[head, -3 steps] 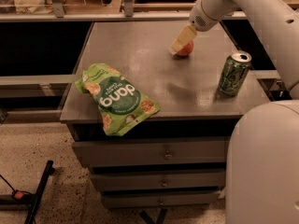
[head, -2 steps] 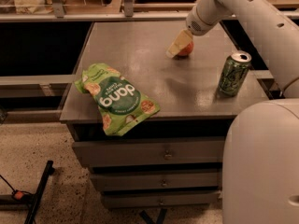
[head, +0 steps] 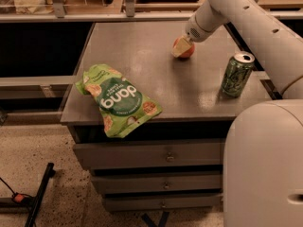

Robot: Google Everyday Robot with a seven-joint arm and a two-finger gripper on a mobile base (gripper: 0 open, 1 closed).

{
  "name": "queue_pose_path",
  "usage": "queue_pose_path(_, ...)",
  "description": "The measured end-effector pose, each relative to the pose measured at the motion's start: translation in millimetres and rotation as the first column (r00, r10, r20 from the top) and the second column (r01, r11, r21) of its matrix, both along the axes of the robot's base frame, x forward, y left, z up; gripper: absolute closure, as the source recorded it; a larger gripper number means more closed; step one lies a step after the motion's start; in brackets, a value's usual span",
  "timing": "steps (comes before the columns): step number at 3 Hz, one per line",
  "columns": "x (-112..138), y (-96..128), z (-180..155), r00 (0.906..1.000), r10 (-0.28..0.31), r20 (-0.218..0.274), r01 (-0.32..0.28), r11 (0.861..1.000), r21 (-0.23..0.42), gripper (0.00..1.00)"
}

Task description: Move apple near green rice chip bag

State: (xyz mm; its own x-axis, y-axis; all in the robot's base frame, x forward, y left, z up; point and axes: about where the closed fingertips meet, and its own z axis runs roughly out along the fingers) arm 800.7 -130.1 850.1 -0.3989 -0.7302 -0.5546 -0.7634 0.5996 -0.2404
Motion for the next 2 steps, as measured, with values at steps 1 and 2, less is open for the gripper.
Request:
queue_pose_path(1, 0.8, -1.4, -4.4, 1.0000, -0.006, -0.003, 0.006, 1.000, -0.003, 0.65)
queue_pose_path(2, -3.1, -5.0, 9.7, 0.9999, 0.008, 0.011, -0.008, 1.000, 0.025, 0.88)
